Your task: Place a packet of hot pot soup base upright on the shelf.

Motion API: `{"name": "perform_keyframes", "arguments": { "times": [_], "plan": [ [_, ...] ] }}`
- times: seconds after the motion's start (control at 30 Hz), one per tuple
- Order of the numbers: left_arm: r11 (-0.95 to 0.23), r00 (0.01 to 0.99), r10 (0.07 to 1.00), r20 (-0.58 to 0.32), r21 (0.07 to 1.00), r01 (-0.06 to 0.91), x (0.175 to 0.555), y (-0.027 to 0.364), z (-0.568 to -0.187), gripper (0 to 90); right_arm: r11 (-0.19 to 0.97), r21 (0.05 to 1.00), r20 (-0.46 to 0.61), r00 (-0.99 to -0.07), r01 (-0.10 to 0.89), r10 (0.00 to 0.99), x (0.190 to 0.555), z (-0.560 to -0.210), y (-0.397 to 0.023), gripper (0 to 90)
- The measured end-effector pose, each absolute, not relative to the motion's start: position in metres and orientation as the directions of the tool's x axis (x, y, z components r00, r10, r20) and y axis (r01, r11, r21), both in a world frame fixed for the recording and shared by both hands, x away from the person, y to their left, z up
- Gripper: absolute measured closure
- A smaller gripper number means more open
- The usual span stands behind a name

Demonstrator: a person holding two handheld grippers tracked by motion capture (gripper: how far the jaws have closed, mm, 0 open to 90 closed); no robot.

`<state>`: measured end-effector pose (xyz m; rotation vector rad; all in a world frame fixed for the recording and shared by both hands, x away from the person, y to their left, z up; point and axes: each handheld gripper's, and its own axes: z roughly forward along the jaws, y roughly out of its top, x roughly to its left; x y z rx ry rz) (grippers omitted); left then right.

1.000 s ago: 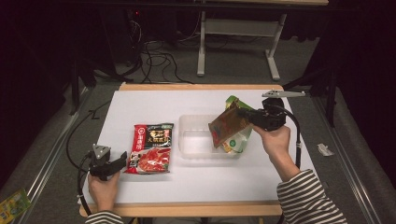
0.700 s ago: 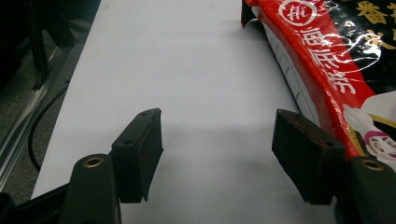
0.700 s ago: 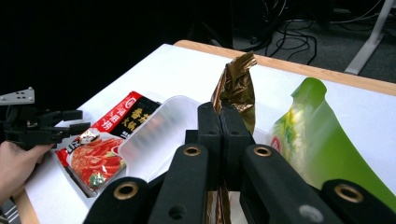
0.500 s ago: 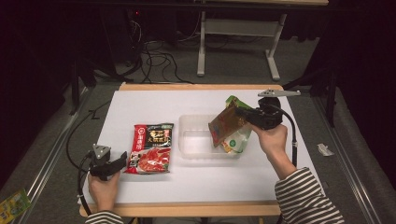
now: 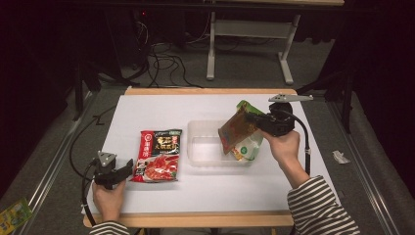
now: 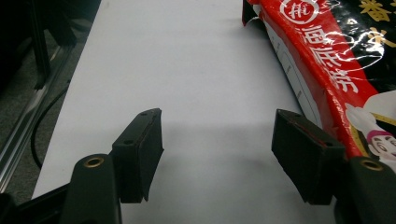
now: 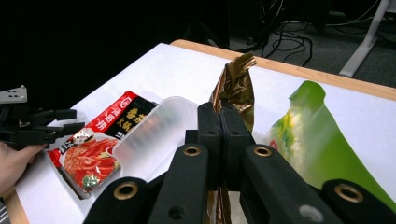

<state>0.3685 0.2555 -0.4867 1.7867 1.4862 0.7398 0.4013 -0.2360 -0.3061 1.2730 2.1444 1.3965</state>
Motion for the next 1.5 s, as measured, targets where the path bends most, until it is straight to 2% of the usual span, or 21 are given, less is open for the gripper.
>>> {"name": "perform_keyframes", "arguments": {
  "times": [0.17,0.4,0.73,1.03,1.17,1.5],
  "plan": [
    [-0.108,0.183,0.983,-0.002,0.799,0.591,0.369,0.256,-0.487,34.2,0.138,0.845,0.212,-0.561,0.517,0.8,0.405,-0.306,-0.236,90.0],
    [-0.107,0.182,0.983,-0.002,0.801,0.589,0.368,0.256,-0.487,34.2,0.185,0.847,0.181,-0.597,0.499,0.782,0.394,-0.305,-0.231,90.0],
    [-0.108,0.182,0.983,-0.002,0.801,0.59,0.368,0.256,-0.487,34.2,0.172,0.844,0.2,-0.597,0.508,0.777,0.385,-0.309,-0.234,90.0],
    [-0.11,0.182,0.983,0.001,0.8,0.59,0.368,0.255,-0.487,34.2,0.203,0.857,0.131,-0.58,0.474,0.804,0.377,-0.295,-0.233,90.0],
    [-0.11,0.181,0.984,0.003,0.802,0.587,0.368,0.255,-0.487,34.2,0.212,0.842,0.135,-0.575,0.496,0.807,0.379,-0.301,-0.232,90.0],
    [-0.114,0.18,0.984,0.008,0.802,0.586,0.368,0.255,-0.487,34.2,0.188,0.856,0.16,-0.592,0.482,0.79,0.388,-0.299,-0.218,90.0]
  ]
}}
